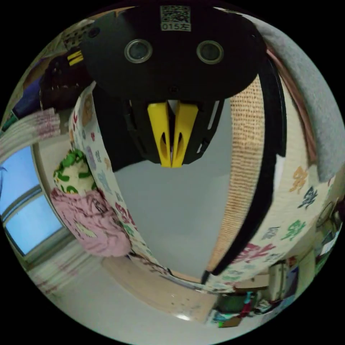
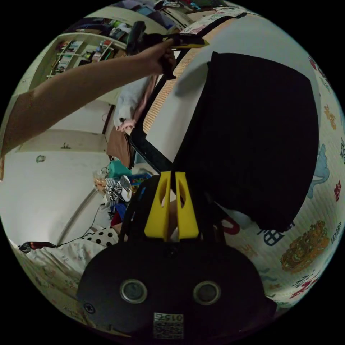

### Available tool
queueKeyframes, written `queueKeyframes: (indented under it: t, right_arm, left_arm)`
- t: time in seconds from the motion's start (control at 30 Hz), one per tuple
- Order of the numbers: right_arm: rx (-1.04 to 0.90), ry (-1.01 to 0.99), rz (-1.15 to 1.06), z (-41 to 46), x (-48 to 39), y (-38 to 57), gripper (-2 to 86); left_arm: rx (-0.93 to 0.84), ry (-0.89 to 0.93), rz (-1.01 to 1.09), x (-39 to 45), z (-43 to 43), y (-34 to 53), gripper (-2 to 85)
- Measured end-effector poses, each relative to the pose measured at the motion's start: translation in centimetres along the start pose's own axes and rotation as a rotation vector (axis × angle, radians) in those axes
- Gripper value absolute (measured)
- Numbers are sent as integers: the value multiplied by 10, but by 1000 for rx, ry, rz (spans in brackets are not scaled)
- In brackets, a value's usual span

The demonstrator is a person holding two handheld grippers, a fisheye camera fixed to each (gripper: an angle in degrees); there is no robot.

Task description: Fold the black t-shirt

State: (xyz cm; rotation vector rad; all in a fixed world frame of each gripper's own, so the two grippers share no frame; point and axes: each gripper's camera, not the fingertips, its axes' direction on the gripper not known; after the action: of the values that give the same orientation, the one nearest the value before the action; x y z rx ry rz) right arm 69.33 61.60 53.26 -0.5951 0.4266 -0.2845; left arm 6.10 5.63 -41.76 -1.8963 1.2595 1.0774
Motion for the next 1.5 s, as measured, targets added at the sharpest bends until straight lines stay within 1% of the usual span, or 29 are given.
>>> queueKeyframes:
  t: [0.07,0.13,0.17,0.27,0.33,0.43,0.53,0.63,0.67,0.7,0.73,0.77,0.83,0.9,0.93,1.0,1.07,1.2,1.3,1.33,1.4,1.47,1.5]
  right_arm:
    - [-8,35,-20,27,6,6,18]
    - [-22,76,-37,56,12,11,26]
    - [-38,100,-40,75,17,14,33]
    - [-73,133,-36,114,31,23,55]
    - [-53,113,-48,125,39,32,63]
    - [13,130,-56,136,57,51,72]
    - [35,242,-62,168,81,63,83]
    - [-92,330,-124,234,107,66,84]
    - [-125,378,-149,258,115,68,61]
    - [-105,463,-157,269,121,72,40]
    - [-109,499,-151,275,125,73,31]
    - [-123,500,-166,285,133,77,16]
    - [-134,433,-151,291,148,84,4]
    - [-78,295,-83,284,167,95,-3]
    - [-58,270,-77,281,169,98,-4]
    - [4,262,-111,276,172,111,-6]
    - [16,249,-125,285,179,118,-7]
    - [-35,276,-149,340,213,118,-7]
    - [-45,258,-137,359,233,115,-7]
    - [-35,235,-145,358,235,117,-7]
    - [18,72,-150,343,243,128,-5]
    - [69,67,-158,334,246,142,-3]
    - [90,116,-173,334,249,150,0]
  left_arm:
    - [25,34,-69,-12,-5,11,50]
    - [-37,110,-106,-17,2,22,85]
    - [-51,114,-101,-16,5,24,87]
    - [-102,79,-42,-11,25,36,82]
    - [-185,55,-12,-10,48,41,72]
    - [-200,22,36,-9,60,45,63]
    - [-208,4,81,-8,66,50,60]
    - [-213,-1,101,-10,72,55,52]
    - [-215,-2,102,-11,74,56,49]
    - [-219,-3,107,-11,76,58,38]
    - [-218,-8,113,-11,78,60,26]
    - [-216,-12,117,-10,78,60,20]
    - [-195,-5,136,-9,74,63,5]
    - [-163,25,133,-10,69,66,0]
    - [-149,40,127,-11,65,67,-1]
    - [-122,43,137,-10,60,69,-3]
    - [-106,21,162,-8,57,70,-4]
    - [-145,-76,147,-20,75,73,-4]
    - [-174,-121,129,-27,92,78,-5]
    - [-153,-117,117,-25,91,77,-5]
    - [-100,-79,130,-16,79,74,-5]
    - [-65,-52,178,-1,66,71,-4]
    - [-53,-56,219,7,60,69,-4]
